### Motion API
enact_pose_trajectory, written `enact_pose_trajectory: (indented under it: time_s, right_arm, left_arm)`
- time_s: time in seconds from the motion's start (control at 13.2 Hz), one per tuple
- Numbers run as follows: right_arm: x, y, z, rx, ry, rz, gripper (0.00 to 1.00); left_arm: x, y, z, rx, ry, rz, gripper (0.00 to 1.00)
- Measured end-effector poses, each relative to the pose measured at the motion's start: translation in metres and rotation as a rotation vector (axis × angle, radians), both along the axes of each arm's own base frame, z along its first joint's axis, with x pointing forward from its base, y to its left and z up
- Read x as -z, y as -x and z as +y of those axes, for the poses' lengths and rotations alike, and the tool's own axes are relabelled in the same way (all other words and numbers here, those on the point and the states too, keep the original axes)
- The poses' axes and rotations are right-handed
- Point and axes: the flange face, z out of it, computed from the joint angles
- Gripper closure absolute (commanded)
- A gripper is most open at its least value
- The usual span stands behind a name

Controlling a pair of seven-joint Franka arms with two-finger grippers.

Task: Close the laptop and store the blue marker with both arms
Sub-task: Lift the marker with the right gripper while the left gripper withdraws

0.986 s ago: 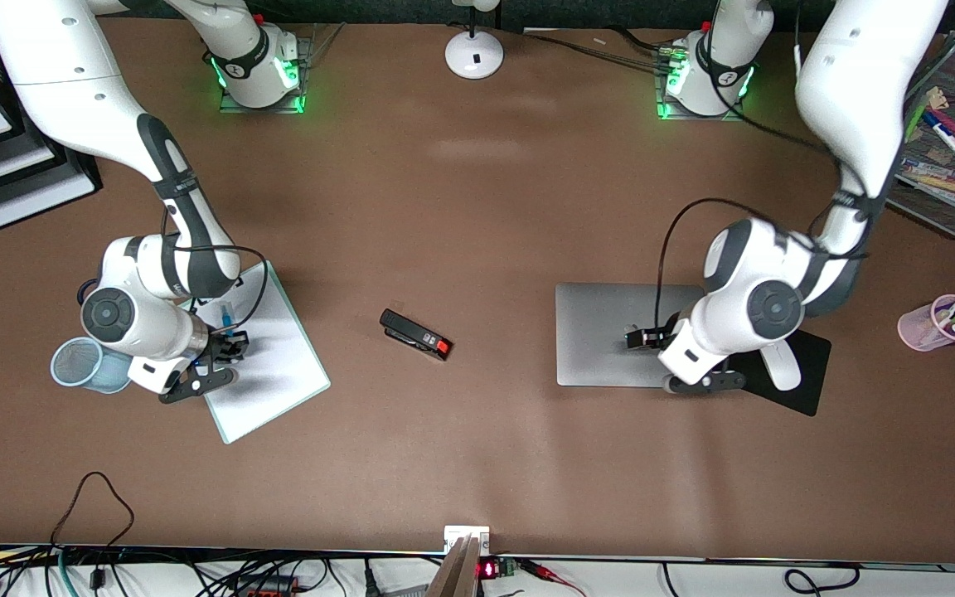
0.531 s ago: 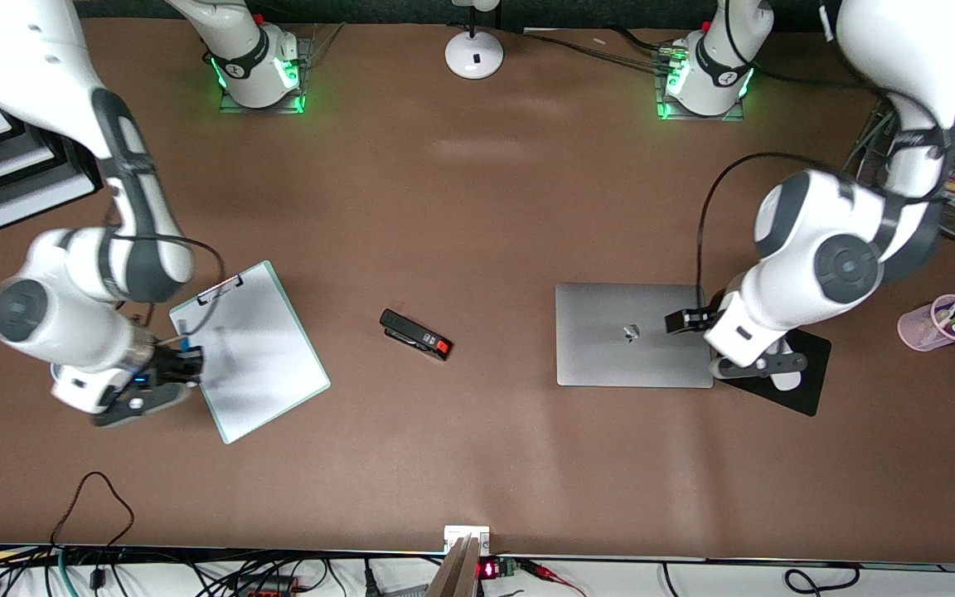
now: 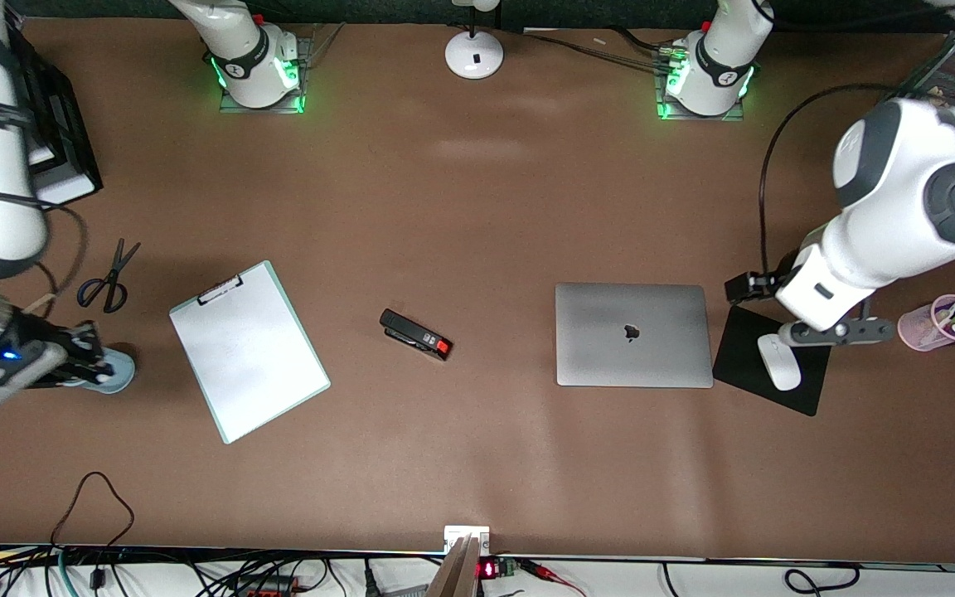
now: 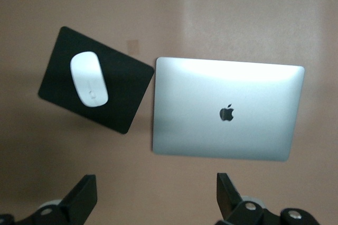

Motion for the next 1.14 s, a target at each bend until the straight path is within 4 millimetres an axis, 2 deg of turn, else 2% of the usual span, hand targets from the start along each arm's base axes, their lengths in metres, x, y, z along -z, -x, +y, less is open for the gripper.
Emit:
enact_pose_trajectory:
  time_s: [0.15,0.3,0.45,0.83,1.14]
  right_arm:
    - [-0.016,0.006,-0.015,-0.139,0.016,-0.05,1.0]
    - [-0.036,0.012,-0.014,-0.303,0.004,-0.1,1.0]
    - [-0.045,0.022,-0.019,-0.43,-0.072,-0.138,1.0]
    - [-0.035,0.051,-0.074,-0.632,-0.25,-0.25,1.0]
    - [-0.009,0.054,-0.097,-0.682,-0.32,-0.348,1.0]
  left_arm:
    - [-0.025,0.011,0.0,0.0,-0.013,-0.01,0.0]
    - [-0.056,0.02,0.002,-0.003,-0.025,-0.009,0.0]
    - [-0.089,0.026,0.005,-0.009,-0.031,-0.002,0.0]
    - [-0.134,0.035,0.009,-0.016,-0.033,0.001,0.0]
    - [-0.161,0.044,0.013,0.013,-0.032,-0.001,0.0]
